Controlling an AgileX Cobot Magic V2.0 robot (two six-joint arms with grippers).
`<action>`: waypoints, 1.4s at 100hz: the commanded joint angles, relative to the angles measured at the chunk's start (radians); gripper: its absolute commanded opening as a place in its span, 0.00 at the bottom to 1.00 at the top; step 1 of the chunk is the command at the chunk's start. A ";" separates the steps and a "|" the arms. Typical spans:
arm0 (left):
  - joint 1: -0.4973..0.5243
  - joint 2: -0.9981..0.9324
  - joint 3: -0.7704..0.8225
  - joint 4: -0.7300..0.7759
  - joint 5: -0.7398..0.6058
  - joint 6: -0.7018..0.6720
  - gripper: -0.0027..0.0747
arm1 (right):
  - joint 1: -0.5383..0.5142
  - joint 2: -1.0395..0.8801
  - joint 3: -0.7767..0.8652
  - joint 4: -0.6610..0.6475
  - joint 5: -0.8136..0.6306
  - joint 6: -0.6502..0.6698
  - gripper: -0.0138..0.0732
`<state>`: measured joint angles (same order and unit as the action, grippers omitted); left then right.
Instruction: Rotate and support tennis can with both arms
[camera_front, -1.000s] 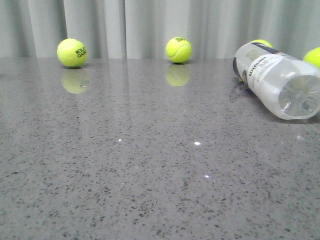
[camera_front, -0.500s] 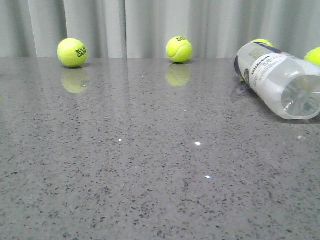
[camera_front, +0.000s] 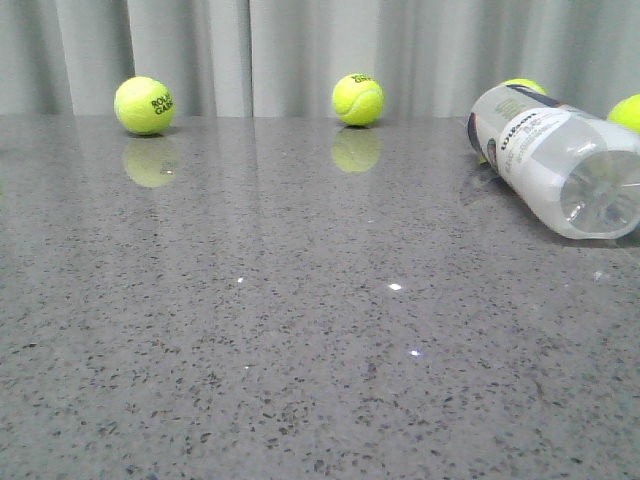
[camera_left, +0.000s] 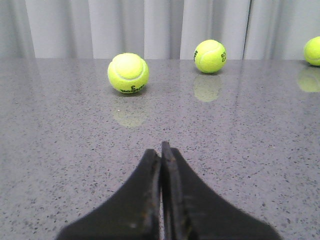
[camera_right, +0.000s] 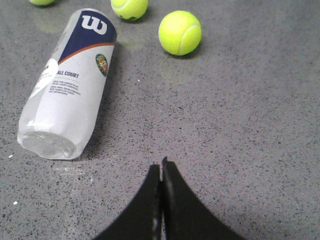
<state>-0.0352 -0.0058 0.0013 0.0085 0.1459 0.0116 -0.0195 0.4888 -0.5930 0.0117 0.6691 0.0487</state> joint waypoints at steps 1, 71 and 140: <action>0.000 -0.033 0.045 0.000 -0.081 -0.012 0.01 | 0.001 0.128 -0.095 0.008 -0.040 -0.004 0.13; 0.000 -0.033 0.045 0.000 -0.081 -0.012 0.01 | 0.103 0.892 -0.651 0.380 0.166 -0.007 0.87; 0.000 -0.033 0.045 0.000 -0.081 -0.012 0.01 | 0.103 1.182 -0.851 0.389 0.256 -0.049 0.47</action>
<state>-0.0352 -0.0058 0.0013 0.0085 0.1459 0.0116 0.0828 1.7126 -1.3795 0.3764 0.9108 0.0344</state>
